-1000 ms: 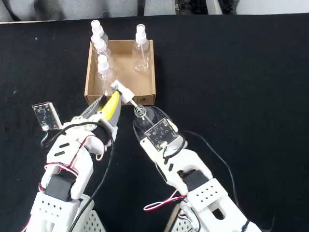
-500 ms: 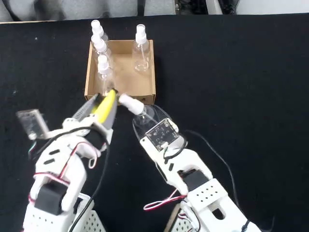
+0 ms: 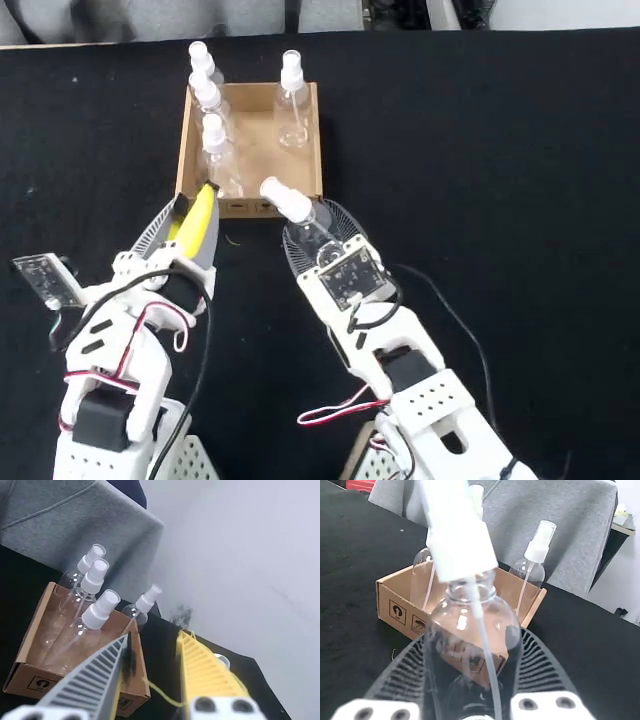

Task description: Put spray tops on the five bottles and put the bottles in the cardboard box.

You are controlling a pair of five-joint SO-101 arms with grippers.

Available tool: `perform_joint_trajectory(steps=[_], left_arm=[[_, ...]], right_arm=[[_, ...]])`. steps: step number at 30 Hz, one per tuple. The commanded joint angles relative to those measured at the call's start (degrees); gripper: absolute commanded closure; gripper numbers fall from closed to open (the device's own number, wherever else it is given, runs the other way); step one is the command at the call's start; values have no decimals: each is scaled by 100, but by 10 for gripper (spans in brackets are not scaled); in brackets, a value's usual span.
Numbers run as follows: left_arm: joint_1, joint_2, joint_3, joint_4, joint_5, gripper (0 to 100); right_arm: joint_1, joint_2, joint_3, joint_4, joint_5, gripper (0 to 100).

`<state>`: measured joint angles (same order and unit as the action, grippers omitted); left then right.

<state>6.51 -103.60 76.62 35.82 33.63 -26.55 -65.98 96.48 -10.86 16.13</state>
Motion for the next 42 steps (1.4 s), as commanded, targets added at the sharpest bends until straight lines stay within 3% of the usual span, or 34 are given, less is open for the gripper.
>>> perform_joint_trajectory(steps=[1,6,22,35,42], left_arm=[[-277,26,110,-413,-79,863],[-541,35,541,-985,-70,863],[-224,44,690,-1011,-70,863],[637,44,831,-985,-510,863],[752,44,787,-844,-818,864]], right_arm=[[-167,-224,-13,-229,-53,917],[-536,-224,-119,-229,-53,917],[-1530,-215,-514,-229,-53,917],[-1398,-215,-154,-193,-53,917],[-1389,-215,-40,-211,-44,917]])
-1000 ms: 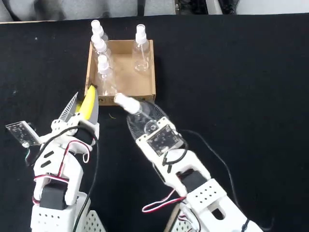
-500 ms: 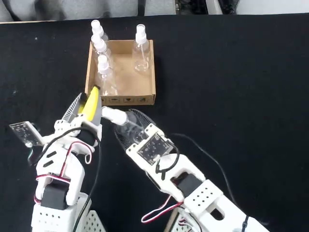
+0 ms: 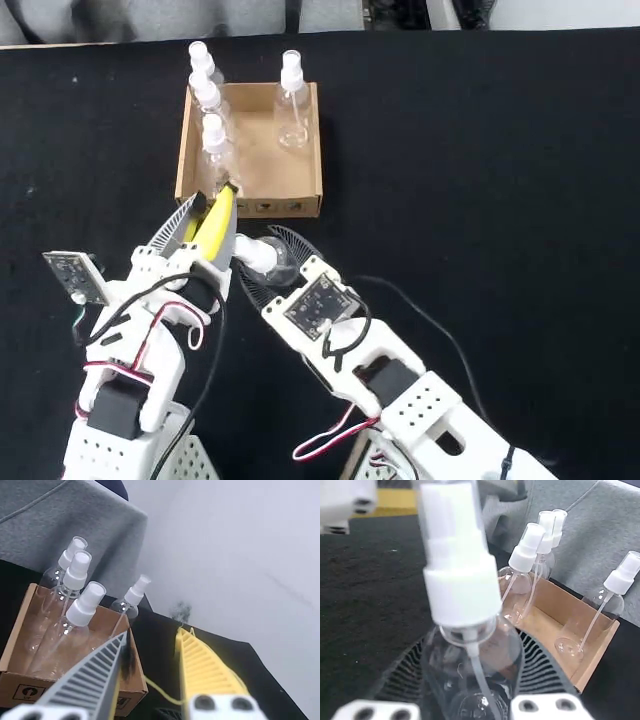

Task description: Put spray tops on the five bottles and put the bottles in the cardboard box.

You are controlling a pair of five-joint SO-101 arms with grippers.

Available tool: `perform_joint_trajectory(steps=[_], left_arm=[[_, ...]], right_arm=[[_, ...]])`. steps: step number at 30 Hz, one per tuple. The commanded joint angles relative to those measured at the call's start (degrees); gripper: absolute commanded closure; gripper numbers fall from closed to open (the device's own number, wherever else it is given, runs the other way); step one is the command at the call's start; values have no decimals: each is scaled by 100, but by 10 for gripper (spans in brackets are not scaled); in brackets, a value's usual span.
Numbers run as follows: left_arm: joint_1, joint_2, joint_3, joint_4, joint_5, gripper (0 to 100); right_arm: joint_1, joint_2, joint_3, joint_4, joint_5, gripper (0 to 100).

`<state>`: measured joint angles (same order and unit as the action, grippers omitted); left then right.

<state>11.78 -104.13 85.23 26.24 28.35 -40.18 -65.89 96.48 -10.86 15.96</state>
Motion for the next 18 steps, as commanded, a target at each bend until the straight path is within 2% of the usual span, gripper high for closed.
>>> perform_joint_trajectory(steps=[1,9,18], left_arm=[[224,97,-75,114,-343,864],[163,44,-233,123,-62,864],[-391,35,-268,79,-53,863]], right_arm=[[-26,-224,-40,-202,-26,917],[404,-224,-31,-193,-35,917],[563,-224,4,0,-35,917]])
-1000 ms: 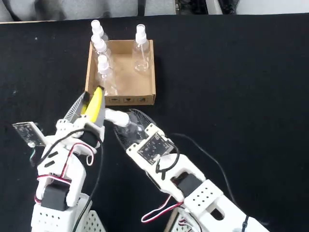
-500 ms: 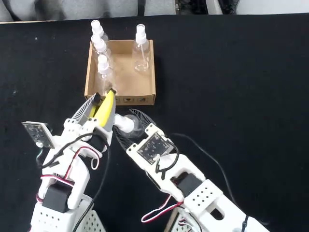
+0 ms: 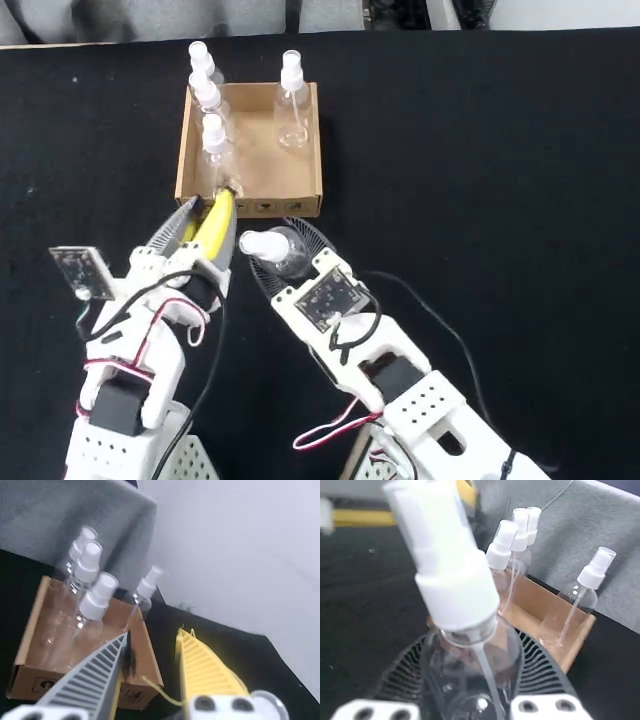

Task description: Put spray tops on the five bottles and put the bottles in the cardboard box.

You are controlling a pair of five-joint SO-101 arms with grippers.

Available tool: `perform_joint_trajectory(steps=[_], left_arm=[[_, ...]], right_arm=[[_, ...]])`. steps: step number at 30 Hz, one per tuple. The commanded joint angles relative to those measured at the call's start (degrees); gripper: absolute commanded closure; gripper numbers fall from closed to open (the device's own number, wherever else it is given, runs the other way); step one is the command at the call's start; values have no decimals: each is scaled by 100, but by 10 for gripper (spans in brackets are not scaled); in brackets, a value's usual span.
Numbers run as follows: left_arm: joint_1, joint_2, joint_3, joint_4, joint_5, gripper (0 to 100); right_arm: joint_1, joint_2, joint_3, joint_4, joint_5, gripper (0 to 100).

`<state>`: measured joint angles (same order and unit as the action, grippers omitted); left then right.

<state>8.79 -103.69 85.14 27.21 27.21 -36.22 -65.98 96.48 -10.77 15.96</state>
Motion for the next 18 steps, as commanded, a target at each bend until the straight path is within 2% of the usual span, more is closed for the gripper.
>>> perform_joint_trajectory(steps=[1,11,18], left_arm=[[-92,-9,-259,-18,53,863],[-136,-9,-251,18,26,863],[-892,-9,75,26,-624,863]], right_arm=[[167,-215,4,18,-35,917],[185,-215,4,378,-35,917],[484,-215,4,334,-35,917]])
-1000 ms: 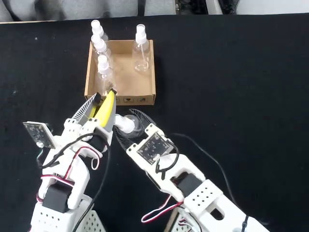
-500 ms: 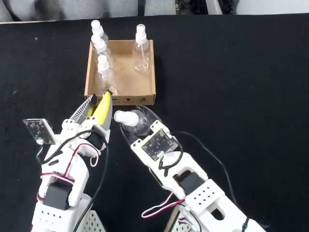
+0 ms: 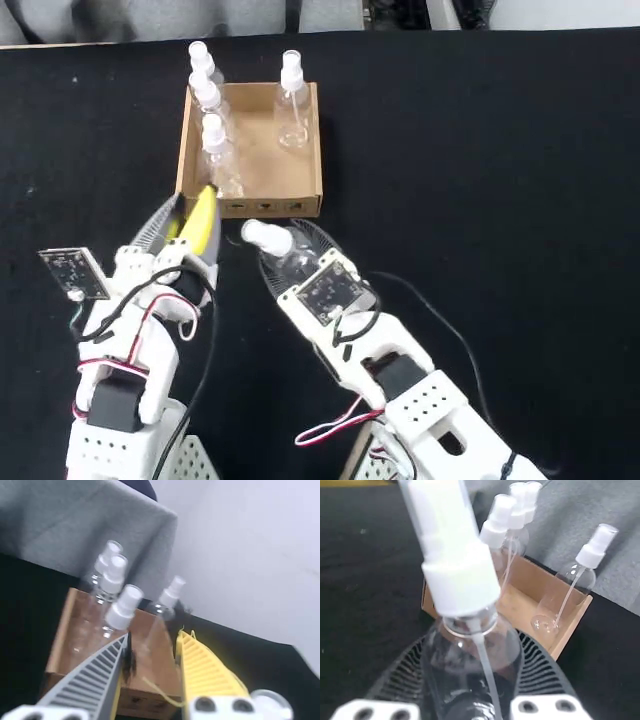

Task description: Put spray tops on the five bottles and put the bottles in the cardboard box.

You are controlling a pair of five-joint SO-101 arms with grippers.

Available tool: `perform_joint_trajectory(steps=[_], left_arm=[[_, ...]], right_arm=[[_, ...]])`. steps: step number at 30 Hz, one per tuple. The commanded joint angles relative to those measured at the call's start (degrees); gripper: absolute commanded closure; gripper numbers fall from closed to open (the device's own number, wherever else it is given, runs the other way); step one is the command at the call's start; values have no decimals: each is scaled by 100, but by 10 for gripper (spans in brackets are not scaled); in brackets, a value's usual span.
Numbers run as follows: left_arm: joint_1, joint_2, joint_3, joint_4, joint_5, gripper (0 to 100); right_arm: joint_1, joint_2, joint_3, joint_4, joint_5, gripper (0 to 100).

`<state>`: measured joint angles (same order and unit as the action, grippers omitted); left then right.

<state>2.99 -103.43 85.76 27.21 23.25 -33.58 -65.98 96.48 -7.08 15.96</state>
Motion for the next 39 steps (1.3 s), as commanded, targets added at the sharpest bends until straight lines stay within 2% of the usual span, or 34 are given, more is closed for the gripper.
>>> perform_joint_trajectory(steps=[1,8,16,39], left_arm=[[-391,-35,84,26,-264,863],[-514,-35,699,18,-712,863],[-514,-9,1174,70,-888,863],[-514,-35,1174,2391,-923,861]], right_arm=[[220,-215,4,-35,-35,917],[290,-215,4,-35,-35,917],[316,-215,4,-35,-35,917],[440,-215,4,-44,-35,917]])
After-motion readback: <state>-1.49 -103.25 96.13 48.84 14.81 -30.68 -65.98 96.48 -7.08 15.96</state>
